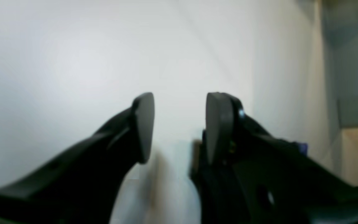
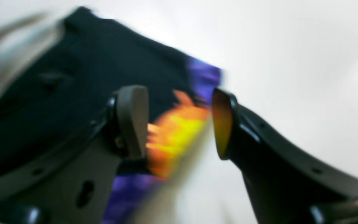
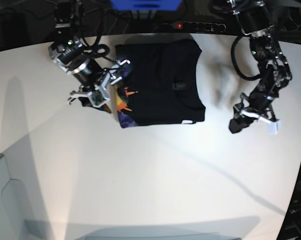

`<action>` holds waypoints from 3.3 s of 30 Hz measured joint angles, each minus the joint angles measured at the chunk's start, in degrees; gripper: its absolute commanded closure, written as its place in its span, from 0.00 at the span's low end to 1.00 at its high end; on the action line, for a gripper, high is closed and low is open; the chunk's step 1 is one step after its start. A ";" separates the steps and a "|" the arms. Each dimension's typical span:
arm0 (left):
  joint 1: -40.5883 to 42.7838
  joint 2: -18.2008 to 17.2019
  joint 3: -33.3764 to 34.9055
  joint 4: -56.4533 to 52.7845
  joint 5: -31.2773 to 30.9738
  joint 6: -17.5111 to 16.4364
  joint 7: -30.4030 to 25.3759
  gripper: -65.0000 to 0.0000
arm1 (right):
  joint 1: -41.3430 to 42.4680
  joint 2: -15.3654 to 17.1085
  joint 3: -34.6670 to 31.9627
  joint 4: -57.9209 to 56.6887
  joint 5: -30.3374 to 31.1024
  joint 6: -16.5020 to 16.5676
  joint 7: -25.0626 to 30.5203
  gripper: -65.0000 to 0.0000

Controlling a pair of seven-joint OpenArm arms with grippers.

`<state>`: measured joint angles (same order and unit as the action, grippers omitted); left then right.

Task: Fold the T-shirt properly
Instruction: 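Lower the left gripper to the stack's edge and grasp it, then drag the stack with the left gripper toward the right gripper, rotating it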

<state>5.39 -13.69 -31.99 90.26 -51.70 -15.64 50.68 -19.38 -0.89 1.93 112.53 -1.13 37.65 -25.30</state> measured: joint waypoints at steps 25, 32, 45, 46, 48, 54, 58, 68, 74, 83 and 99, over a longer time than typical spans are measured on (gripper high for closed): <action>17.29 9.29 8.52 6.45 -6.88 -0.50 0.04 0.23 | 0.57 -3.61 14.40 0.00 0.07 0.02 -0.39 0.43; 17.51 9.62 9.03 6.43 0.11 -0.44 0.04 0.23 | 0.46 -3.58 14.40 0.00 0.07 0.02 -0.37 0.43; 13.88 9.07 19.89 1.31 3.52 -1.25 -1.25 0.72 | 0.66 -3.56 14.40 0.00 0.02 0.02 -0.42 0.43; 13.79 9.07 19.89 1.22 3.76 -1.07 -1.20 0.79 | 0.63 -3.56 14.40 0.00 -0.09 0.02 -0.42 0.43; 13.57 9.05 20.11 1.22 3.96 -0.87 -0.81 0.96 | 0.70 -3.15 14.40 0.00 -0.04 0.02 -0.37 0.43; 8.79 4.63 22.69 0.37 4.63 -0.81 0.66 1.00 | 1.11 -2.16 17.03 0.00 -0.02 0.02 -0.37 0.43; 1.40 -1.57 31.52 -4.39 4.39 -0.61 0.31 1.00 | 1.77 -2.12 19.69 0.00 -0.09 0.02 -0.37 0.43; -28.37 -6.12 71.65 -22.88 1.73 -1.86 -3.56 1.00 | 1.51 -2.69 26.67 0.02 -0.02 0.02 -0.28 0.43; -40.28 3.65 91.14 -29.51 16.87 -2.10 -4.52 1.00 | 1.62 -2.97 29.75 0.00 0.09 0.02 -0.28 0.43; -40.26 13.38 94.73 -31.43 48.92 -18.40 -10.56 1.00 | 2.16 -4.83 37.51 0.02 0.11 -0.02 -0.13 0.43; -37.73 16.02 87.10 -31.26 55.89 -21.07 -6.91 0.86 | 2.05 -6.40 41.99 0.02 0.07 0.02 -0.22 0.43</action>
<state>-32.34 2.33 55.11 59.00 4.19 -36.71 43.77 -17.32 -7.29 43.92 112.55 -1.06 37.67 -25.52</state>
